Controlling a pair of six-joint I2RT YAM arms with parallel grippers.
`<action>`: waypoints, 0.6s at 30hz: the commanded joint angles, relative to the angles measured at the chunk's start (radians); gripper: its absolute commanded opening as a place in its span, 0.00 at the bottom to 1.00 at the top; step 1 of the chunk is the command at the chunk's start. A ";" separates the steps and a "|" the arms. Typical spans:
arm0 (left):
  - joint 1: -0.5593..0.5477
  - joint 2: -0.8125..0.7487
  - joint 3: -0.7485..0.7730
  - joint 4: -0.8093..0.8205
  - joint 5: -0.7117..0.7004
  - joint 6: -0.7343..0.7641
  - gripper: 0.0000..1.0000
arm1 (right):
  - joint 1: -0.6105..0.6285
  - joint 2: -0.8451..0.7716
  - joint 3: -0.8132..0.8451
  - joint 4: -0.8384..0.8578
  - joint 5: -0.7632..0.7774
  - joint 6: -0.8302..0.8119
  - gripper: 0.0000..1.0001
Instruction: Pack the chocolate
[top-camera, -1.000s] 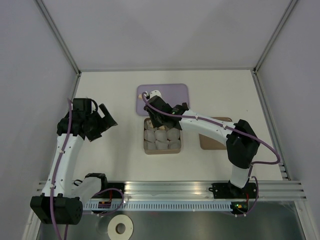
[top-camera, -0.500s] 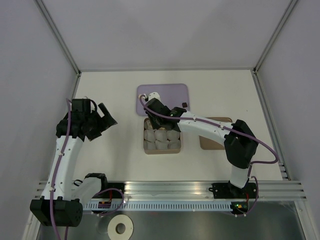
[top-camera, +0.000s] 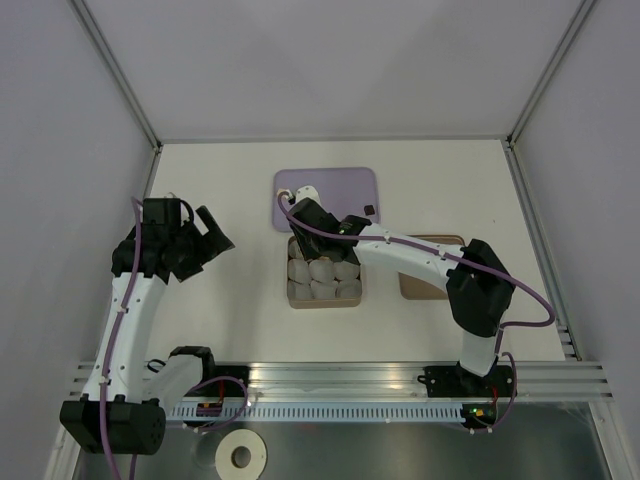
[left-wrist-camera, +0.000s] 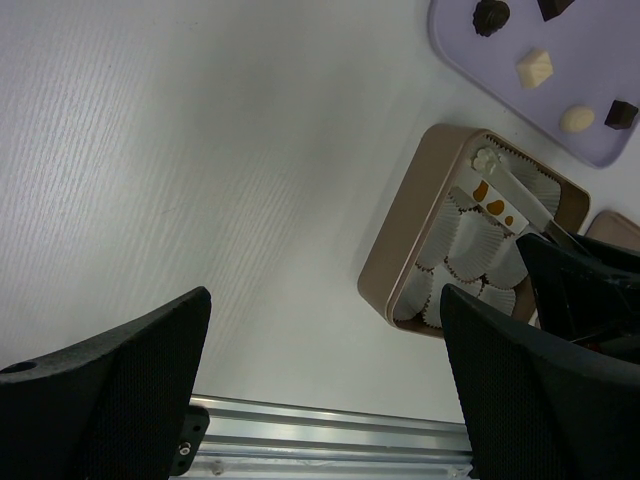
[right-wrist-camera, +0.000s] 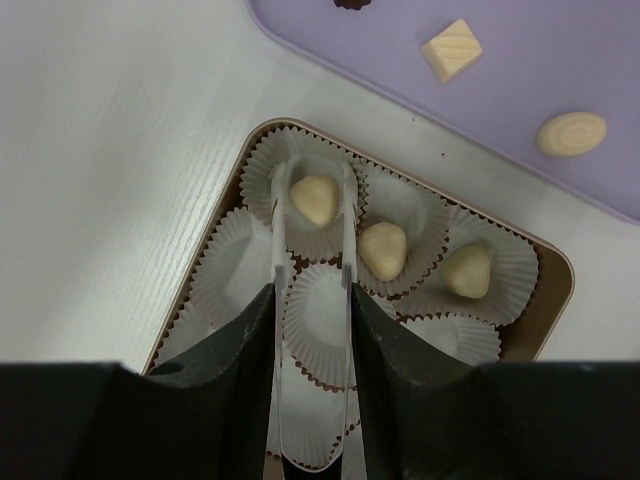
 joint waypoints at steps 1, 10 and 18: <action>-0.002 -0.023 0.003 0.031 0.018 -0.019 1.00 | 0.007 -0.040 0.014 0.020 0.028 -0.001 0.40; -0.002 -0.029 0.006 0.024 0.030 -0.022 1.00 | 0.015 -0.097 0.037 -0.006 0.049 0.014 0.36; -0.002 -0.030 0.024 0.006 0.044 -0.030 1.00 | 0.016 -0.216 0.054 -0.098 0.092 0.076 0.34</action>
